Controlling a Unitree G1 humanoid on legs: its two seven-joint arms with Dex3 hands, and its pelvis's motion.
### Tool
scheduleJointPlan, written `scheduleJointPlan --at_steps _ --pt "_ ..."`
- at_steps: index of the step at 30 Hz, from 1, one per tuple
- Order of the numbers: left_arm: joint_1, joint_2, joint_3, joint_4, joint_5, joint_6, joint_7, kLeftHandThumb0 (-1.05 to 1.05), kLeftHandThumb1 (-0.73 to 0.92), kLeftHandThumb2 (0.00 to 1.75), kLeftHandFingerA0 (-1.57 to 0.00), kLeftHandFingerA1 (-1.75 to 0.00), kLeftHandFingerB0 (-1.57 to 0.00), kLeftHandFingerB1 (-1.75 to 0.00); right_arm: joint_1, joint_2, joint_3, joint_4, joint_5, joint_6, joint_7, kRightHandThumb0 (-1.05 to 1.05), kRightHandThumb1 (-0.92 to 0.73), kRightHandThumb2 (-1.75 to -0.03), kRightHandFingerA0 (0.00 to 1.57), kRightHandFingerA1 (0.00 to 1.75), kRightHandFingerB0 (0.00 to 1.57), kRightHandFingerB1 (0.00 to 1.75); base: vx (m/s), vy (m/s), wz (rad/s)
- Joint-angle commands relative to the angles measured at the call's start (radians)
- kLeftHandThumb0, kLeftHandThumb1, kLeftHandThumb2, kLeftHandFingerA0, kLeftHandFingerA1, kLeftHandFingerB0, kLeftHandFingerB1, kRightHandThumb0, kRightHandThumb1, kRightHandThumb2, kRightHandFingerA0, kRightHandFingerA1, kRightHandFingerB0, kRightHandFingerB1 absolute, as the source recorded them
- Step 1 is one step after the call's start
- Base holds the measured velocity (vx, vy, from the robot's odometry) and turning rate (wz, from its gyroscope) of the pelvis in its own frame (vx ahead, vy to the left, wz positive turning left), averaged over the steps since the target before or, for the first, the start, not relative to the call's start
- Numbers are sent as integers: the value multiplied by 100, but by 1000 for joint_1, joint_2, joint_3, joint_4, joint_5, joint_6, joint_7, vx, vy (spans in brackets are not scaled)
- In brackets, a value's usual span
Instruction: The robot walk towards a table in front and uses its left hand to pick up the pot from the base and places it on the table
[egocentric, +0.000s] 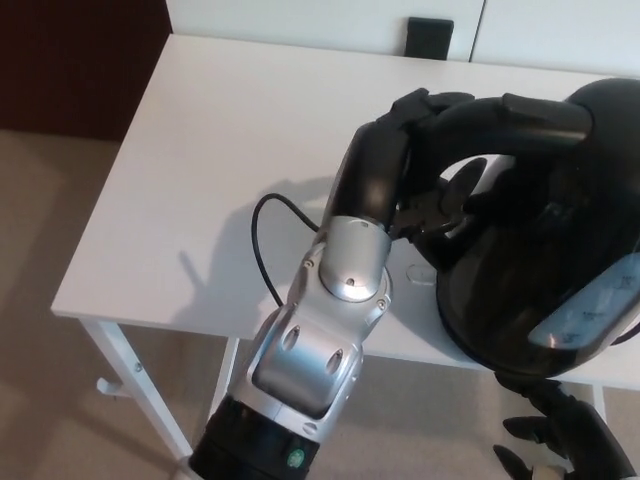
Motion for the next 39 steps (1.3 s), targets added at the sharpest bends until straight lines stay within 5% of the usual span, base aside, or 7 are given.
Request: scheduleJointPlan --at_steps 1,9,18,25,31,34,39 --pt "-20 -47 7 6 27 -114 76 -22 85 67 -114 -138 -76 -92 -9 -12 3 14 -8 -12 3 -22 -76 -62 46 50 27 37 0 0 0" --pt "-7 -66 52 -10 -37 -105 57 -21 84 68 -109 -143 -72 -103 -14 -12 3 14 -6 -8 3 -22 -77 -62 45 50 29 38 0 0 0" --pt "-133 -226 375 -108 -439 32 68 -19 80 70 -97 -152 -68 -115 -7 -17 17 -7 -19 6 7 -21 -80 -63 45 52 31 39 0 0 0" --pt "-293 -195 526 -100 -601 51 110 -12 77 73 -93 -156 -71 -114 -7 -27 43 8 -38 5 14 -24 -81 -63 45 52 33 40 0 0 0" --pt "-335 -148 524 -113 -565 54 108 -14 81 67 -85 -162 -65 -121 -11 -25 46 8 -28 16 24 -22 -81 -63 43 51 34 40 0 0 0" --pt "-344 -87 534 -120 -553 49 84 -11 79 73 -99 -149 -75 -118 -16 -27 53 1 -37 32 24 -22 -82 -63 46 52 35 40 0 0 0" --pt "-334 0 534 -142 -505 60 65 -15 82 71 -93 -163 -72 -124 -7 -34 65 -16 -53 42 25 -22 -82 -64 48 53 35 40 0 0 0"
